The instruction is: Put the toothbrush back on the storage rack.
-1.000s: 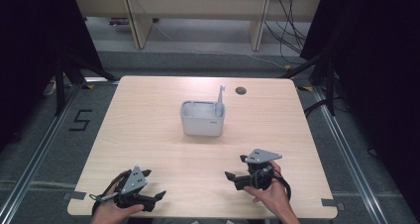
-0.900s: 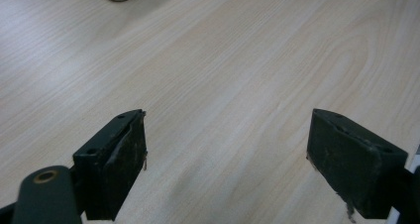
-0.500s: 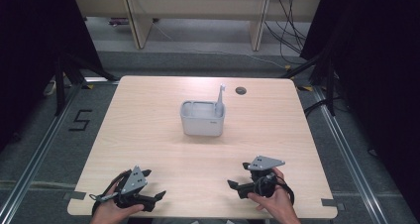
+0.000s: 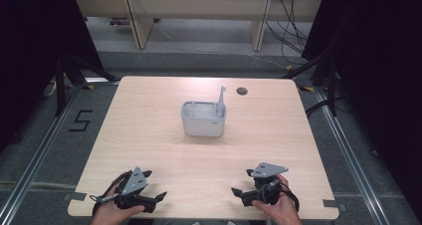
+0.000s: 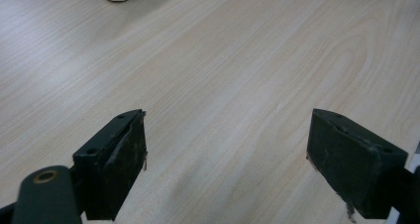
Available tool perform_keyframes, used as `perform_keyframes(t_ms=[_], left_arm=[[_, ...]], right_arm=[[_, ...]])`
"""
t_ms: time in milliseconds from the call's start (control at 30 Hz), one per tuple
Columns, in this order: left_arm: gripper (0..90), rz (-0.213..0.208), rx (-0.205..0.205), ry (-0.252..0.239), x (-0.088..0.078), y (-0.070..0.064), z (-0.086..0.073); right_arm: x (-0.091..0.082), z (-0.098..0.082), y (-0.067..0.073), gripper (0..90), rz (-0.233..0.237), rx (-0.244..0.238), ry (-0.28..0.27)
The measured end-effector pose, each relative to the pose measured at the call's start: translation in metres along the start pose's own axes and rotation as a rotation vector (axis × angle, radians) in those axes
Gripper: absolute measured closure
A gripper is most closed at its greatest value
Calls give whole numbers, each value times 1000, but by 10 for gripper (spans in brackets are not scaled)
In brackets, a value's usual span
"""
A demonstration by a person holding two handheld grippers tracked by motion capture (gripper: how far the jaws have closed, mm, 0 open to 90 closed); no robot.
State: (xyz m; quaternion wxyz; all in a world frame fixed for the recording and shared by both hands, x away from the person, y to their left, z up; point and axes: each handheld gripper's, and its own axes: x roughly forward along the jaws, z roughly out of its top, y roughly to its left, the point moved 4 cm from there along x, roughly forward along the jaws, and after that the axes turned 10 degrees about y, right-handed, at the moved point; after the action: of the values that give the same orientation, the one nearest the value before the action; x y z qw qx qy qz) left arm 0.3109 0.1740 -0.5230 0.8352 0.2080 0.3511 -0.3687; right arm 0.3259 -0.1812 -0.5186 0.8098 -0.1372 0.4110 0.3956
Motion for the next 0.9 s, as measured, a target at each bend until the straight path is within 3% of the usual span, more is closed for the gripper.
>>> perform_keyframes(t_ms=[200,233,600,633,800,900], left_arm=[[151,2,6,5,0,0,0],[151,1,3,2,0,0,0],[151,-14,3,9,0,-1,0],[151,-14,3,7,0,-1,0],[151,-14,4,8,0,-1,0],[151,-14,3,7,0,-1,0]], right_arm=[[-2,-6,2,166,-10,-5,14],[-2,-7,4,166,-4,15,21],[-4,-12,5,166,-10,-21,34],[-5,-13,6,166,-17,-2,37],[-5,-12,4,166,-31,-26,33],[-5,-13,5,166,-25,-10,35]])
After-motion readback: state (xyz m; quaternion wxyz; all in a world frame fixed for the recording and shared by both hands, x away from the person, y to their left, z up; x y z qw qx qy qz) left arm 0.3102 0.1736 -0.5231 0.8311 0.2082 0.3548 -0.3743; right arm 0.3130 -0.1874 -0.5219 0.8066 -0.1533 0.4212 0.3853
